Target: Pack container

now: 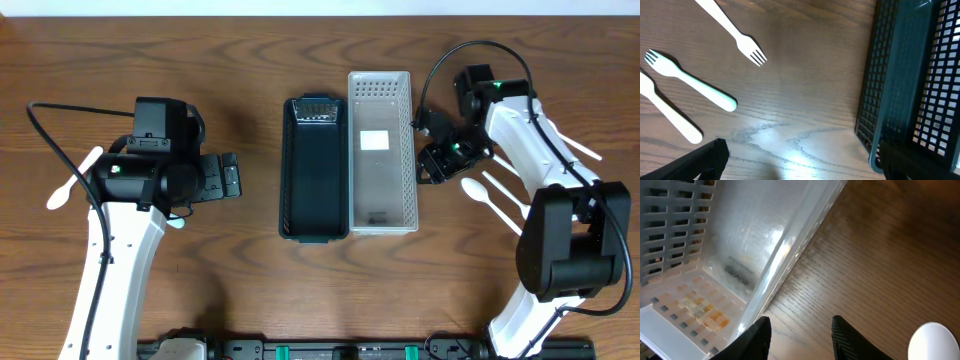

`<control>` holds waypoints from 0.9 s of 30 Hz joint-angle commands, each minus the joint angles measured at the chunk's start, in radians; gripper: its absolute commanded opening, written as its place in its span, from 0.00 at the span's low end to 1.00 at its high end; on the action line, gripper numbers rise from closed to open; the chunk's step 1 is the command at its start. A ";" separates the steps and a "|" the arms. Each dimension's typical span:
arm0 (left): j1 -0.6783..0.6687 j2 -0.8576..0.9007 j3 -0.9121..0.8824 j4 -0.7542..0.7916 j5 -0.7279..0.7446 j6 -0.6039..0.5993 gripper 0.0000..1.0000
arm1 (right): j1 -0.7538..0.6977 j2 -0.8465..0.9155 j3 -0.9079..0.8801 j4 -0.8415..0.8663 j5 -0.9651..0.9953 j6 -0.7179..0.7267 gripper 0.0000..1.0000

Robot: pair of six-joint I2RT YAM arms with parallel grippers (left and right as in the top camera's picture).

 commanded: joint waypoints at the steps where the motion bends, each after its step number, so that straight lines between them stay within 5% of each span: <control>1: -0.005 0.003 0.015 -0.004 0.013 -0.005 0.98 | 0.010 0.002 -0.005 -0.001 -0.024 -0.019 0.43; 7: -0.005 0.003 0.015 -0.001 0.005 0.003 0.98 | 0.002 0.002 -0.004 0.024 0.082 0.055 0.47; 15: -0.005 -0.029 0.015 0.012 -0.044 0.056 0.98 | -0.042 -0.030 0.136 0.006 0.317 0.249 0.74; 19: -0.005 -0.081 0.015 0.011 -0.043 0.056 0.98 | -0.074 -0.079 0.320 -0.064 0.432 0.299 0.99; 24: -0.005 -0.154 0.015 -0.003 -0.043 0.055 0.98 | -0.128 -0.121 0.545 -0.168 0.443 0.236 0.99; 27: -0.005 -0.185 0.015 -0.016 -0.043 0.051 0.98 | -0.187 -0.126 0.609 -0.187 0.494 0.340 0.99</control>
